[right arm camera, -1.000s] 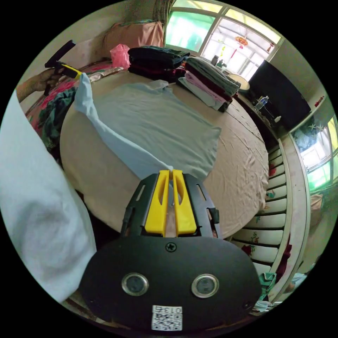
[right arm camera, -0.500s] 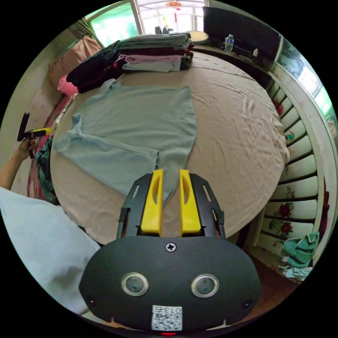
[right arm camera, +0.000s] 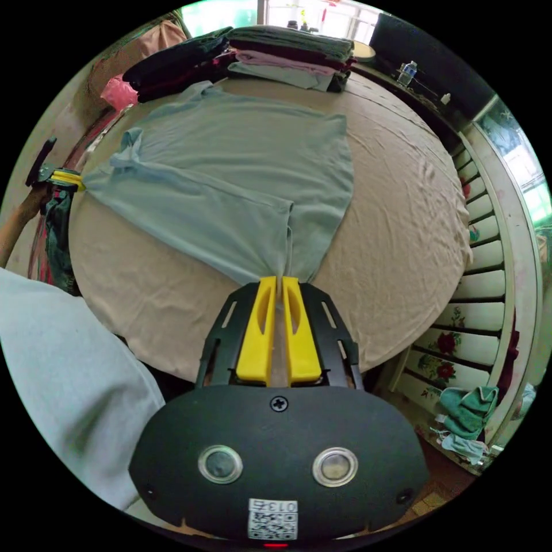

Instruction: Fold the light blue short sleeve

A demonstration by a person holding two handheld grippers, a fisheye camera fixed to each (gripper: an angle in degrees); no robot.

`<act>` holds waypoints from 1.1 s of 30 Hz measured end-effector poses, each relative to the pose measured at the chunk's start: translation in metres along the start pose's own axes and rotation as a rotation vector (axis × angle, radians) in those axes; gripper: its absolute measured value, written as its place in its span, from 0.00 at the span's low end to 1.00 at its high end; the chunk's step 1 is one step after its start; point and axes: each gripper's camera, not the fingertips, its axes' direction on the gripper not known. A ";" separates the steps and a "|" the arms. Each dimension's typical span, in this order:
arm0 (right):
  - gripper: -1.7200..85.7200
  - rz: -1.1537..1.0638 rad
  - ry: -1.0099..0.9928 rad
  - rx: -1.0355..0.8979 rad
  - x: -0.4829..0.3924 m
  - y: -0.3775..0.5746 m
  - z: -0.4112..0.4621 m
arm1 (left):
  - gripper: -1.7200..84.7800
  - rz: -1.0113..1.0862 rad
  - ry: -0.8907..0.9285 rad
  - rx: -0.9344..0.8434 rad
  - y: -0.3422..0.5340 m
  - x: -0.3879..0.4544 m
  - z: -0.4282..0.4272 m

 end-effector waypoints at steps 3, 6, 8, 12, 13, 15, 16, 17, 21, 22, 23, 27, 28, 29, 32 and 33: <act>0.07 -0.005 -0.045 -0.004 0.004 -0.006 -0.003 | 0.09 -0.060 0.108 0.001 0.004 -0.022 -0.002; 0.12 0.031 -0.010 0.070 0.009 -0.013 -0.024 | 0.10 -0.137 0.135 0.024 0.019 -0.036 -0.013; 0.13 -0.008 0.018 0.137 0.000 -0.033 -0.040 | 0.10 -0.165 0.079 0.048 0.026 -0.039 -0.023; 0.13 -0.269 -0.056 0.276 -0.062 -0.095 -0.052 | 0.09 -0.093 0.117 0.226 0.003 -0.019 -0.050; 0.13 -0.385 -0.084 0.310 -0.092 -0.119 -0.050 | 0.08 -0.038 0.106 0.216 -0.012 -0.007 -0.050; 0.13 -0.578 -0.091 0.345 -0.141 -0.152 -0.044 | 0.07 0.023 0.054 0.184 -0.035 0.006 -0.045; 0.13 -0.697 -0.076 0.364 -0.171 -0.170 -0.039 | 0.06 0.044 0.049 0.183 -0.047 0.010 -0.041; 0.13 -0.802 -0.055 0.384 -0.196 -0.185 -0.032 | 0.06 0.052 0.066 0.182 -0.053 0.011 -0.039; 0.08 -0.977 0.030 0.350 -0.239 -0.228 -0.004 | 0.04 0.044 0.082 0.144 -0.076 0.001 -0.025; 0.07 -0.954 0.076 0.325 -0.241 -0.245 0.004 | 0.04 0.027 0.083 0.122 -0.078 -0.006 -0.021; 0.06 -0.895 0.050 0.318 -0.233 -0.262 0.007 | 0.03 0.018 0.091 0.114 -0.079 -0.010 -0.020; 0.06 -0.529 -0.209 0.220 -0.167 -0.322 0.011 | 0.02 -0.031 0.184 0.166 -0.076 -0.031 -0.021; 0.06 -0.390 -0.302 0.170 -0.138 -0.337 0.019 | 0.02 -0.037 0.196 0.177 -0.075 -0.035 -0.022; 0.05 -0.281 -0.373 0.133 -0.110 -0.347 0.026 | 0.02 -0.040 0.202 0.182 -0.075 -0.037 -0.022; 0.06 -0.119 -0.367 0.159 -0.070 -0.356 0.029 | 0.02 -0.065 0.218 0.188 -0.076 -0.043 -0.026; 0.07 -0.117 -0.367 0.164 -0.069 -0.359 0.027 | 0.02 -0.074 0.198 0.180 -0.079 -0.043 -0.030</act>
